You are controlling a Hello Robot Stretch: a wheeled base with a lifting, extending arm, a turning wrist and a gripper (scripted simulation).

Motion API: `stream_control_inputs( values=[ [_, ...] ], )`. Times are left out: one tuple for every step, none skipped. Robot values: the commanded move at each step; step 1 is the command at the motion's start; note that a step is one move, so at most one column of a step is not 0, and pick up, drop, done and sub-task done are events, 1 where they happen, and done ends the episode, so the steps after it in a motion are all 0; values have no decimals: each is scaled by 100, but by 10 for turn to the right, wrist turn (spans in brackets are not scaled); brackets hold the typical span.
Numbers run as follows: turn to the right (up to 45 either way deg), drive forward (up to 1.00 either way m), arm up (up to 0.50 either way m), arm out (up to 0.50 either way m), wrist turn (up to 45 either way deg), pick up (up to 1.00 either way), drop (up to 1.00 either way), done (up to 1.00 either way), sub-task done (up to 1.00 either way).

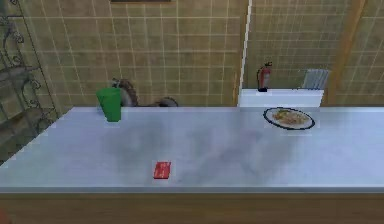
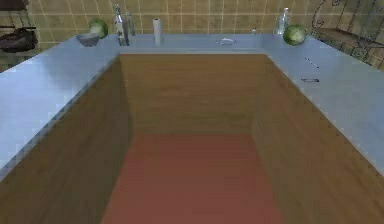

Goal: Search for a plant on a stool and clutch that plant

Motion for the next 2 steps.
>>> stream_control_inputs(
  values=[
    [-450,0,0,0,0,0,0,0,0],
    [-450,0,0,0,0,0,0,0,0]
  ],
)
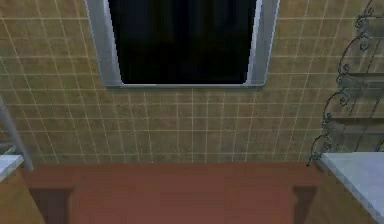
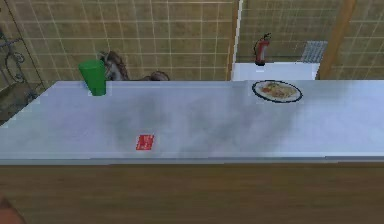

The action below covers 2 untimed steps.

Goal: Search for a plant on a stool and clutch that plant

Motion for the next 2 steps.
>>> stream_control_inputs(
  values=[
    [-300,0,0,0,0,0,0,0,0],
    [0,90,0,0,0,0,0,0,0]
  ],
)
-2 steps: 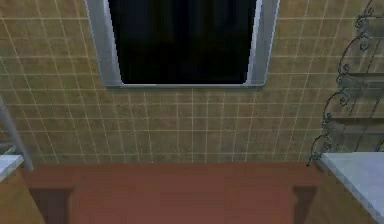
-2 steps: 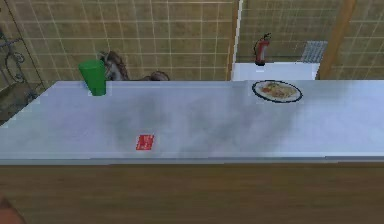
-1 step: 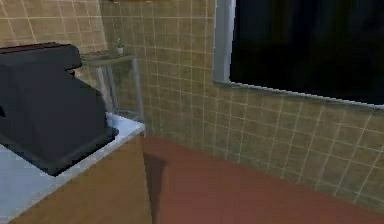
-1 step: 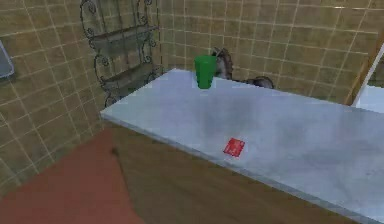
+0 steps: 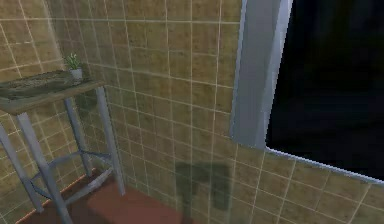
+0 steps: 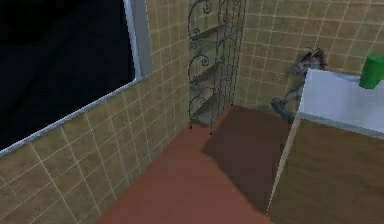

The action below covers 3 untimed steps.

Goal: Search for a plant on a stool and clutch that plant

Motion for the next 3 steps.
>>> stream_control_inputs(
  values=[
    [-180,0,0,0,0,0,0,0,0],
    [0,20,0,0,0,0,0,0,0],
    [-210,0,0,0,0,0,0,0,0]
  ],
)
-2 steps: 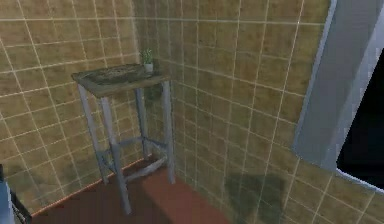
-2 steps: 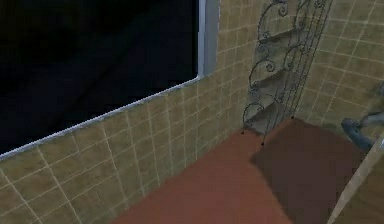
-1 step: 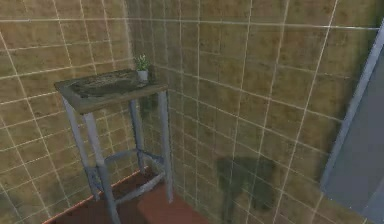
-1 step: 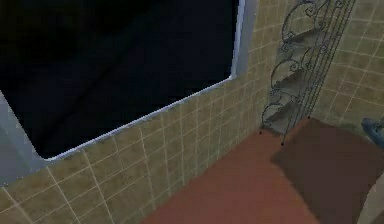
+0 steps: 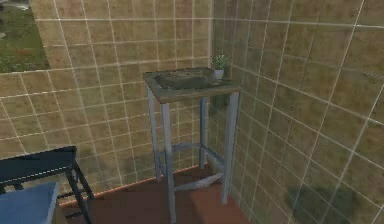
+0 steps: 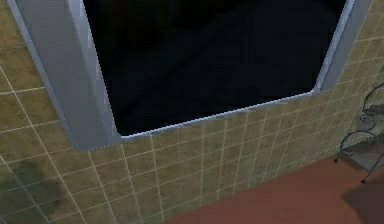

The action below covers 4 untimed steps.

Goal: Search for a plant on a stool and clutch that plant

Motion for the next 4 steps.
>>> stream_control_inputs(
  values=[
    [0,30,0,0,0,0,0,0,0],
    [-210,0,0,0,0,0,0,0,0],
    [0,30,0,0,0,0,0,0,0],
    [-420,0,0,0,0,0,0,0,0]
  ],
)
